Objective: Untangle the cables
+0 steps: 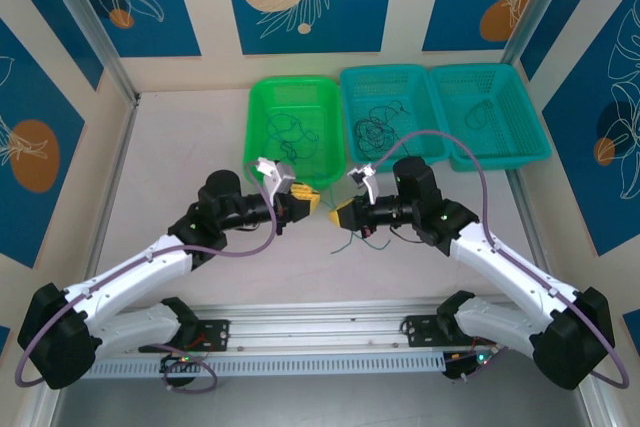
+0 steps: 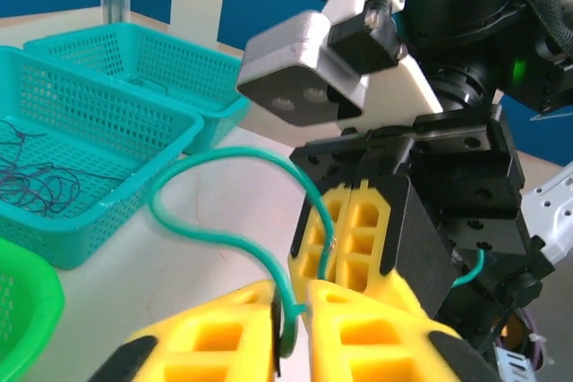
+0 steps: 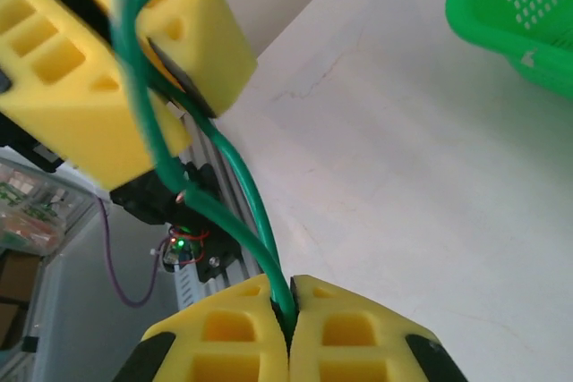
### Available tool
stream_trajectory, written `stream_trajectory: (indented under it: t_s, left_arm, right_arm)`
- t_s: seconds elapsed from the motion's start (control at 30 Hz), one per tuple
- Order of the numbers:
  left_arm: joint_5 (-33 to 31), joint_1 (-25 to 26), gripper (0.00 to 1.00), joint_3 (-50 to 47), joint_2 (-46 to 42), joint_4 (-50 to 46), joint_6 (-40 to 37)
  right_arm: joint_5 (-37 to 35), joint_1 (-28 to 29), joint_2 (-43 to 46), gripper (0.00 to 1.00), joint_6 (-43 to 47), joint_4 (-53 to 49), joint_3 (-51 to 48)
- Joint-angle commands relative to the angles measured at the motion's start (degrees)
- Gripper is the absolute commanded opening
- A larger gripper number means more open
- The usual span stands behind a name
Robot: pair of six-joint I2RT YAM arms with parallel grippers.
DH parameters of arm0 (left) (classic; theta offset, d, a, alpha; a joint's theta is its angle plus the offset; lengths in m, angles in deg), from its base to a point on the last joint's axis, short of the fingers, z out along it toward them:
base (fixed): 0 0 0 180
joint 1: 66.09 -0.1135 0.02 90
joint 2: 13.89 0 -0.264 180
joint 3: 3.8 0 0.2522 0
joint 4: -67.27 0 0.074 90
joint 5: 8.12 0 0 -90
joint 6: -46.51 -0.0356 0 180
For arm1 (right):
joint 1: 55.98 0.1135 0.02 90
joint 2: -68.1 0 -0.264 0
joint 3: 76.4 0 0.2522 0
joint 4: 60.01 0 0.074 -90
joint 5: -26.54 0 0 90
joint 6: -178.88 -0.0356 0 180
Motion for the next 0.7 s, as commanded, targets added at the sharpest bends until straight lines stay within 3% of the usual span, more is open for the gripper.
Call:
stream_trajectory:
  t_s: [0.0, 0.1, 0.33, 0.53, 0.67]
  left_arm:
    - [0.3, 0.6, 0.44, 1.4, -1.4, 0.9, 0.3]
    - [0.2, 0.6, 0.56, 1.0, -3.1, 0.5, 0.9]
    - [-2.5, 0.8, 0.67, -1.5, -8.2, -1.8, 3.2]
    - [-14.4, 0.8, 0.73, -1.8, -9.4, -11.9, 3.4]
    - [-20.0, 0.7, 0.78, -1.7, -8.8, -16.2, 3.0]
  right_arm:
    - [-5.0, 0.0, 1.9, 0.0, -1.7, 0.5, 0.5]
    - [-10.0, -0.2, 2.9, 0.0, -2.6, 0.1, 0.7]
    - [-24.9, -6.3, 2.7, 0.0, -7.4, 0.0, 4.1]
    - [-24.2, -27.0, -4.4, 0.0, -13.5, 5.5, 9.7]
    - [-29.8, -36.1, -15.0, 0.0, -10.6, 5.5, 18.8]
